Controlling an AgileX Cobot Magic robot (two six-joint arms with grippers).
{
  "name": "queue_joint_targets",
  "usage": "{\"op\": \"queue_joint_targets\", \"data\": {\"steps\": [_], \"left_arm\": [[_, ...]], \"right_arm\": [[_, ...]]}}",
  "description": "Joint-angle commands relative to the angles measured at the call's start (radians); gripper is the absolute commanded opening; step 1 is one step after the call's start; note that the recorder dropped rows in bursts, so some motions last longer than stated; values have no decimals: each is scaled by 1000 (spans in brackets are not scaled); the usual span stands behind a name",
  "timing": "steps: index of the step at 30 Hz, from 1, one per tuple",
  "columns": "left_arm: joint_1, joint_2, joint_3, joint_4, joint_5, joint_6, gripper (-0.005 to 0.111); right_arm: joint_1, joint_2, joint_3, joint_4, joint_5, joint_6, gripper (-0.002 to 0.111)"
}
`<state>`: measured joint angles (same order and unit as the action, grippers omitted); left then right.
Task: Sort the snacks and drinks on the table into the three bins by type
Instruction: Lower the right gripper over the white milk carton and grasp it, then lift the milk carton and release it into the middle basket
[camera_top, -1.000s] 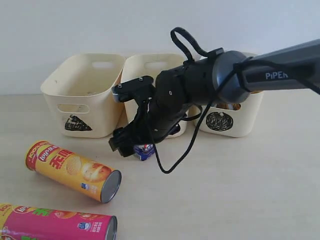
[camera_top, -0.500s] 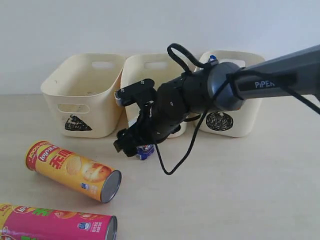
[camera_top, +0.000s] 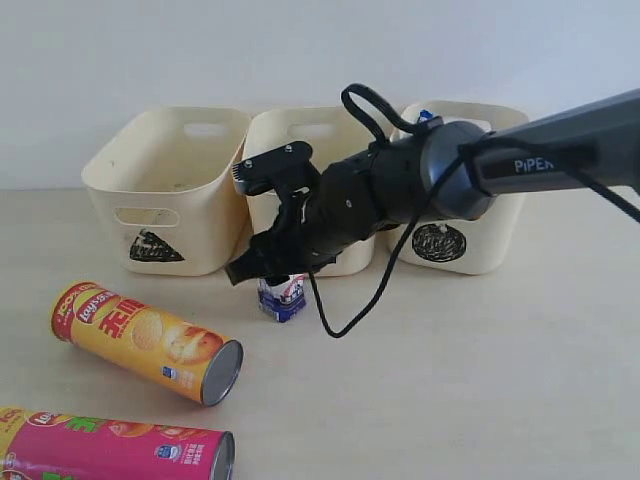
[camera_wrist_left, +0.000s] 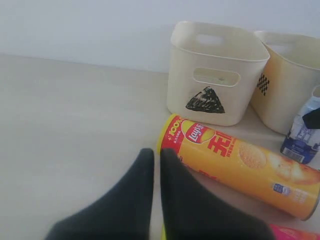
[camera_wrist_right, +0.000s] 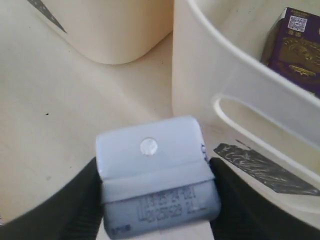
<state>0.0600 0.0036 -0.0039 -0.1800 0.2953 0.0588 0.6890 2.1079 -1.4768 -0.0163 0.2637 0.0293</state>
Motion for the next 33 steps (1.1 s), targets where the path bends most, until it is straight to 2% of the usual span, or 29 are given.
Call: {"op": "queue_joint_targets", "data": {"steps": [1,14,23,28,33], "left_arm": [[1,-4,4,-4,-3,2,4],[1,-4,4,-4,-3,2,4],[1,-4,4,-4,-3,2,4],[1,-4,4,-4,-3,2,4],[1,-4,4,-4,-3,2,4]], "right_arm": [[-5,-14,1,-6,57,-1,0],[-5,-249,1,-6,107,-14,0],[-55,-328,-1,-46,-147,-19,0],[-122,-297,-1,-30,-292,-6,0],[-177,-247,-1,22,-358,2,0]]}}
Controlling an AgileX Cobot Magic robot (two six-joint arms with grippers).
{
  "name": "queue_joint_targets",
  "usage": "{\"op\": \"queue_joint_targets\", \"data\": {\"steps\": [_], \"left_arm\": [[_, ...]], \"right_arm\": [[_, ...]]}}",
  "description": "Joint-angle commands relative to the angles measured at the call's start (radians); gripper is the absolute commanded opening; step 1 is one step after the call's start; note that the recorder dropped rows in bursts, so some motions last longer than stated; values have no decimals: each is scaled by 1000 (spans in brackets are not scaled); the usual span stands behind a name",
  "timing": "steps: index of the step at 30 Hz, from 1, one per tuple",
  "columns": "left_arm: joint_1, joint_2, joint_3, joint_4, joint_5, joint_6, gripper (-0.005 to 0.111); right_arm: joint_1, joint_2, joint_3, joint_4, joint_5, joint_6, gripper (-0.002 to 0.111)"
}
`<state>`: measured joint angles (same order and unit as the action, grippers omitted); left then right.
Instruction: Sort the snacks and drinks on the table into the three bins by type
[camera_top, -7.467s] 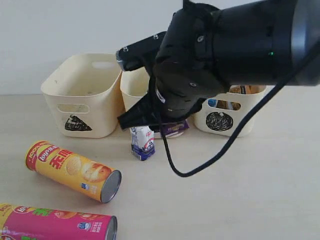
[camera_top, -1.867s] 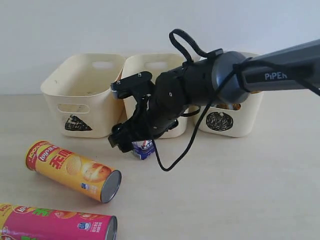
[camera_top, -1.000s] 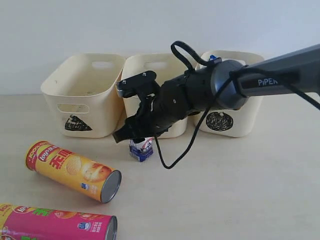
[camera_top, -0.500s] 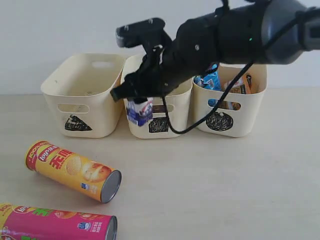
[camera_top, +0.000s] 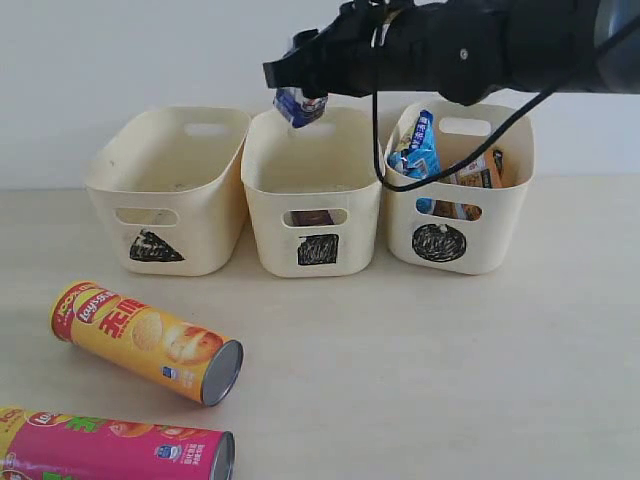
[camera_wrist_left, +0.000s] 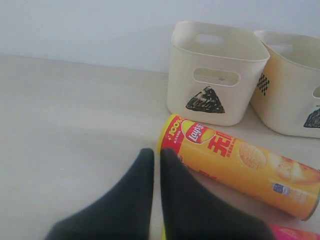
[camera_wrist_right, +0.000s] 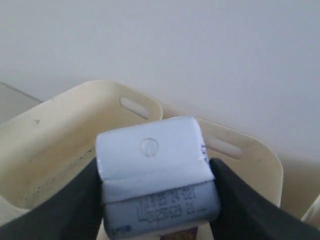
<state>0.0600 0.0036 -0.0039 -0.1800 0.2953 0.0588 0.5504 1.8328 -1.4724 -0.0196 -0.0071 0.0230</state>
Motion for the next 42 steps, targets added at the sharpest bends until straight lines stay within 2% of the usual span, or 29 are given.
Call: {"op": "queue_joint_targets", "data": {"steps": [1,12,14,16,17,19,21,25,36,38,40,42], "left_arm": [[1,-4,4,-4,-3,2,4],[1,-4,4,-4,-3,2,4],[1,-4,4,-4,-3,2,4],[1,-4,4,-4,-3,2,4],[1,-4,4,-4,-3,2,4],[1,-4,4,-4,-3,2,4],[1,-4,4,-4,-3,2,4],[1,-4,4,-4,-3,2,4],[1,-4,4,-4,-3,2,4],[1,-4,4,-4,-3,2,4],[1,-4,4,-4,-3,2,4],[1,-4,4,-4,-3,2,4]], "right_arm": [[-46,42,-5,28,-103,11,0],[-64,202,-5,36,-206,14,0],[-64,212,-5,36,-201,14,4],[-64,214,-5,36,-195,11,23],[-64,212,-5,36,-193,14,38],[-64,202,-5,36,-184,20,59],[-63,185,-5,36,-170,20,65],[-63,125,-5,36,-101,20,65],[-46,-27,-5,36,281,18,63],[-24,-38,-5,36,329,14,55],[25,-47,-5,36,383,-23,36],[67,-49,-5,36,416,-40,22]]}}
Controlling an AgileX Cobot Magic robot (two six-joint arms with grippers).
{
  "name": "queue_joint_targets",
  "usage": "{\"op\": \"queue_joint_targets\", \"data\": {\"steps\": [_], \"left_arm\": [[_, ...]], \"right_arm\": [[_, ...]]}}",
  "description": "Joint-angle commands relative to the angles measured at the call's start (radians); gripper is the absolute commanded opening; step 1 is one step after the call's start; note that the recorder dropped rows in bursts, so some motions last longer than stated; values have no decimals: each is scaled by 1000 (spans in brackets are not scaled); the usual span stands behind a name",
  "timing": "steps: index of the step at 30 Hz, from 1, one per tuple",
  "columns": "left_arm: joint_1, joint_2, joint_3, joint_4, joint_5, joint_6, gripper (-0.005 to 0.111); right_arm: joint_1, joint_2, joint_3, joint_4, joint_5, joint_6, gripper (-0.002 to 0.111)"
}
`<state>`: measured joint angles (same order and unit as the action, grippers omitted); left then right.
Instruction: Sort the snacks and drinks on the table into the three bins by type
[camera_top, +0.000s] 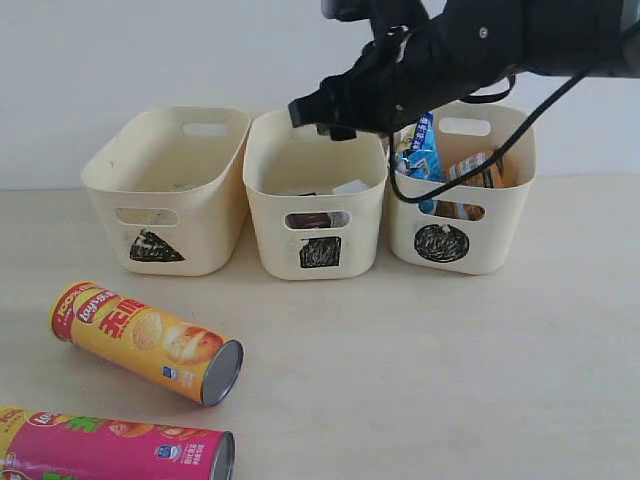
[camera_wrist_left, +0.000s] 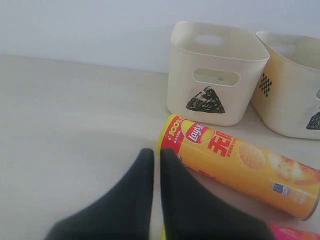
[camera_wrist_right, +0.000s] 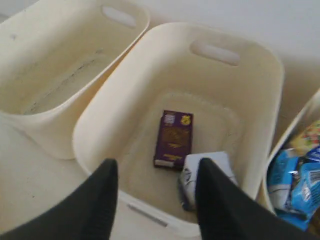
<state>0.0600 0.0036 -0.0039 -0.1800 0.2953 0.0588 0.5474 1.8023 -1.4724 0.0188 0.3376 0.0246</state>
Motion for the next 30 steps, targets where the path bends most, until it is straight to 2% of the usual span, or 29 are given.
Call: {"op": "queue_joint_targets", "data": {"steps": [1,3,4,12,23,25,29,30], "left_arm": [[1,-4,4,-4,-3,2,4],[1,-4,4,-4,-3,2,4],[1,-4,4,-4,-3,2,4],[1,-4,4,-4,-3,2,4],[1,-4,4,-4,-3,2,4],[1,-4,4,-4,-3,2,4],[1,-4,4,-4,-3,2,4],[1,-4,4,-4,-3,2,4]], "right_arm": [[94,-19,-5,-2,90,-52,15],[135,-19,-5,-2,118,-61,1],[157,-19,-5,-2,134,-61,0],[302,-19,-5,-2,304,-146,0],[344,-13,-5,7,512,-148,1],[346,-13,-5,23,526,-148,6],[389,-13,-5,51,520,-168,48],[396,-13,-5,53,518,-172,53]]}}
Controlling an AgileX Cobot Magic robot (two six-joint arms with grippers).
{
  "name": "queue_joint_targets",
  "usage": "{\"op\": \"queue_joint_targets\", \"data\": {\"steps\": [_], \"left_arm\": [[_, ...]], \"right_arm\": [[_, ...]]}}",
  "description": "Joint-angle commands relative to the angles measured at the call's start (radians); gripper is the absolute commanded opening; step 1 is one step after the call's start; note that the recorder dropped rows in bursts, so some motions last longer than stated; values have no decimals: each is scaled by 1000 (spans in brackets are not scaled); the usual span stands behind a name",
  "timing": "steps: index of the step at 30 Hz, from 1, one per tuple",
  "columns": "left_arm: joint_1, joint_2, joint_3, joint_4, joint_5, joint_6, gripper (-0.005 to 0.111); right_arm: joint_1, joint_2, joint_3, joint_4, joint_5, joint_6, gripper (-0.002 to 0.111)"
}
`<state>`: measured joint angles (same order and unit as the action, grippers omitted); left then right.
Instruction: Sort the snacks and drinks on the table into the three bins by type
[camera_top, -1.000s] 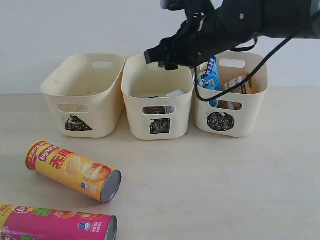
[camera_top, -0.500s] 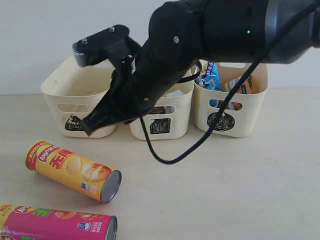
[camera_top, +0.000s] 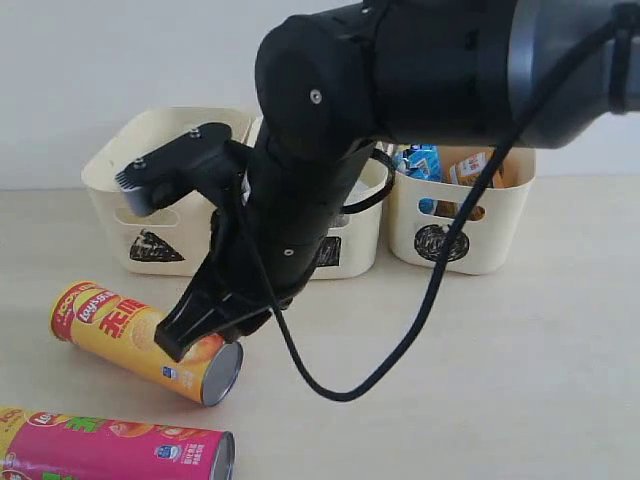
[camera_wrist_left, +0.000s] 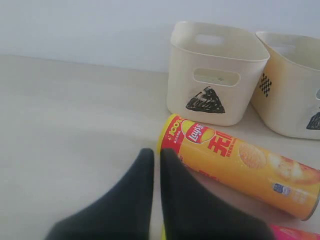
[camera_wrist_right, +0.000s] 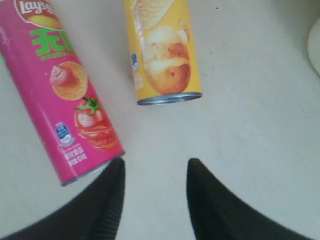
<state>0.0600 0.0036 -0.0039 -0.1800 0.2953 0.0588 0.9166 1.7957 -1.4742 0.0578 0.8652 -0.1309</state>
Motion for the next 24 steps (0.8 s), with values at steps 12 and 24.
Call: {"op": "queue_joint_targets", "data": {"steps": [12,24], "left_arm": [[1,-4,4,-4,-3,2,4],[1,-4,4,-4,-3,2,4]], "right_arm": [[-115,-20,10,-47,39,86,0],[-613,-444,632,-47,-518,244,0]]}}
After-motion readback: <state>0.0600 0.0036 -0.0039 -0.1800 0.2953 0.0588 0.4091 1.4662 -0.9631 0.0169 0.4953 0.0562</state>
